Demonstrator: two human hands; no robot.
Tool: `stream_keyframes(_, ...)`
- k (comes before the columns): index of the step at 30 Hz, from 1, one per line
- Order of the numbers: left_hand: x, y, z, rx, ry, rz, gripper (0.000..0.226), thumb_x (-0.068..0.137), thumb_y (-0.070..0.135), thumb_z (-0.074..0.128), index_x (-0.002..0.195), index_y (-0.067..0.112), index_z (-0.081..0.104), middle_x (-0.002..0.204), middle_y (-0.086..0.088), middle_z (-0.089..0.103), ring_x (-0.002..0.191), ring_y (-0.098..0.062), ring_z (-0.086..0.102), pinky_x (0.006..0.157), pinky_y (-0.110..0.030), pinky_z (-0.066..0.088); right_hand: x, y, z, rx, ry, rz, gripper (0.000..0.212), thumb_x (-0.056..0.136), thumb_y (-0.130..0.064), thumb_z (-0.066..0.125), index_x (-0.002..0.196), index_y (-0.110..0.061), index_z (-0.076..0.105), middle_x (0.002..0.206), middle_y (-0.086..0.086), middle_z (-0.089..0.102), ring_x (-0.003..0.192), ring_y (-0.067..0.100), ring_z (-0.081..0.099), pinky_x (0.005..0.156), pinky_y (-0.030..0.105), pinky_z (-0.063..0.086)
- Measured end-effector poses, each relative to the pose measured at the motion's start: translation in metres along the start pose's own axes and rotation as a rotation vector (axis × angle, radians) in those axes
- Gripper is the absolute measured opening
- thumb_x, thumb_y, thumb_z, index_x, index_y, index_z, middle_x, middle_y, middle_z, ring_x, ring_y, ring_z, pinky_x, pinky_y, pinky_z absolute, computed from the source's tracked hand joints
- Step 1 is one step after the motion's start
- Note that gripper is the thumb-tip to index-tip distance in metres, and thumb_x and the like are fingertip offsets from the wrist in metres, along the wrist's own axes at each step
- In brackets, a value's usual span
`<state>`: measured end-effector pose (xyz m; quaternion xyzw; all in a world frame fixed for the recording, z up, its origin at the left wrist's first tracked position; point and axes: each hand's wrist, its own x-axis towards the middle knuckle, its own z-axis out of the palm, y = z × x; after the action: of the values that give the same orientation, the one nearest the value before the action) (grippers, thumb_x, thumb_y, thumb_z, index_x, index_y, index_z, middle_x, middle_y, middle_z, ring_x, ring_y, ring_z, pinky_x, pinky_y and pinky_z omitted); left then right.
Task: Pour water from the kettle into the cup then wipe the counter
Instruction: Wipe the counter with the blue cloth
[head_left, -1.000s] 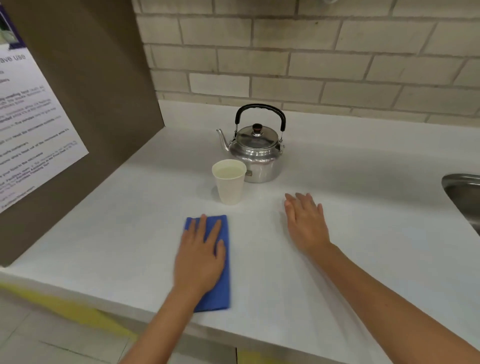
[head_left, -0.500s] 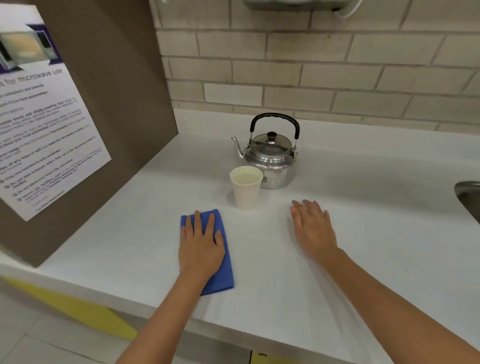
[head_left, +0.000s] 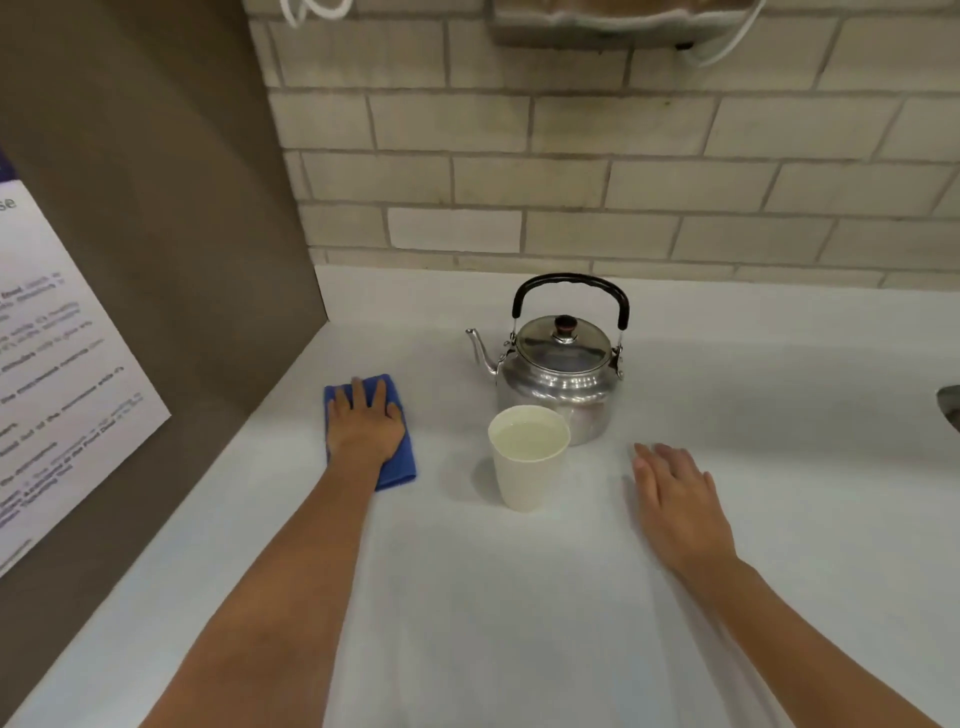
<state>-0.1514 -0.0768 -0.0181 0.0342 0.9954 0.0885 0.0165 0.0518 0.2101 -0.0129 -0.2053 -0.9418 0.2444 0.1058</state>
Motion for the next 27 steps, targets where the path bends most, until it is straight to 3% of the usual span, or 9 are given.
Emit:
stream_keyframes(3,0.0,0.027,0.007,-0.024,-0.022,0.159,0.053,0.099,0.032,0.018,0.148,0.017,0.004,0.159,-0.013,-0.001,0.145,-0.034,0.001,0.119,-0.042,-0.001,0.006,-0.006,0.003,-0.032,0.031,0.01,0.042,0.098,-0.031,0.025,0.137,-0.02,0.039,0.142,0.004,0.04,0.137,0.022,0.028,0.115,0.044,0.018)
stream_keyframes(8,-0.048,0.015,0.02,-0.033,0.084,0.373,0.052,0.098,0.034,0.024,0.147,0.018,0.016,0.158,-0.011,0.011,0.144,-0.03,0.01,0.12,-0.04,0.004,0.012,-0.017,0.01,-0.087,0.075,0.026,0.04,0.098,-0.028,0.029,0.135,-0.017,0.042,0.138,0.007,0.044,0.133,0.026,0.032,0.112,0.045,0.021)
stream_keyframes(18,-0.004,0.04,0.01,-0.02,-0.055,0.321,0.053,0.098,0.035,0.017,0.148,0.021,0.003,0.159,-0.008,-0.002,0.146,-0.028,-0.001,0.12,-0.039,-0.003,0.022,-0.021,0.019,-0.221,0.095,0.051,0.04,0.097,-0.03,0.035,0.134,-0.017,0.044,0.14,0.009,0.043,0.134,0.028,0.03,0.11,0.044,0.024)
stream_keyframes(23,-0.035,0.038,0.022,-0.028,0.067,0.356,0.052,0.098,0.034,0.021,0.147,0.021,0.012,0.159,-0.009,0.008,0.145,-0.028,0.007,0.119,-0.039,0.001,0.021,-0.021,0.018,-0.256,0.074,0.022,0.041,0.096,-0.032,0.037,0.133,-0.018,0.045,0.141,0.009,0.042,0.134,0.029,0.03,0.109,0.043,0.025)
stream_keyframes(27,-0.043,0.039,0.022,-0.038,0.061,0.356,0.051,0.098,0.034,0.021,0.147,0.022,0.013,0.159,-0.008,0.008,0.145,-0.028,0.007,0.119,-0.039,0.001,0.019,-0.023,0.016,-0.27,0.076,-0.008,0.04,0.097,-0.031,0.035,0.133,-0.018,0.044,0.139,0.007,0.044,0.131,0.027,0.032,0.106,0.04,0.027)
